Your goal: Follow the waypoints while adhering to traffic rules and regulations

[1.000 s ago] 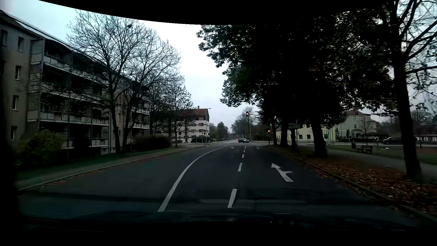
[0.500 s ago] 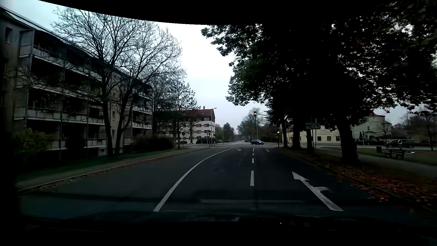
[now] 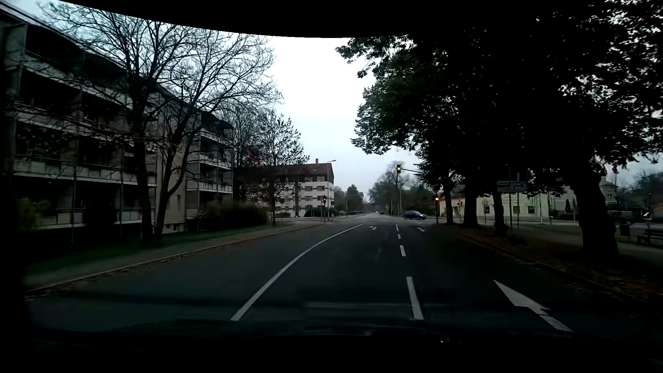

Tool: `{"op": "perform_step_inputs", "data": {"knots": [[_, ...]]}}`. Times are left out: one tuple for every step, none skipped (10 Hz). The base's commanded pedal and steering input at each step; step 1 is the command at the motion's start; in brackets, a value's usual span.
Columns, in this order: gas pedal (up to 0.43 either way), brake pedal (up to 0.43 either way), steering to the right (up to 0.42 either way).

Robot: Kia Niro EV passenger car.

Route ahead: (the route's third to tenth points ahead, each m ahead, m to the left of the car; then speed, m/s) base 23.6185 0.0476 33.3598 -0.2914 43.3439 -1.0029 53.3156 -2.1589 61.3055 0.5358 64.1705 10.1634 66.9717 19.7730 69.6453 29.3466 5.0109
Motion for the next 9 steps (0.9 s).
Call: {"op": "perform_step_inputs", "data": {"knots": [[0.11, 0.0, -0.045], [0.098, 0.0, -0.042], [0.098, 0.0, -0.039], [0.087, 0.0, -0.03], [0.087, 0.0, -0.023], [0.079, 0.0, -0.016], [0.079, 0.0, -0.011], [0.079, 0.0, -0.004], [0.079, 0.0, 0.004]]}}
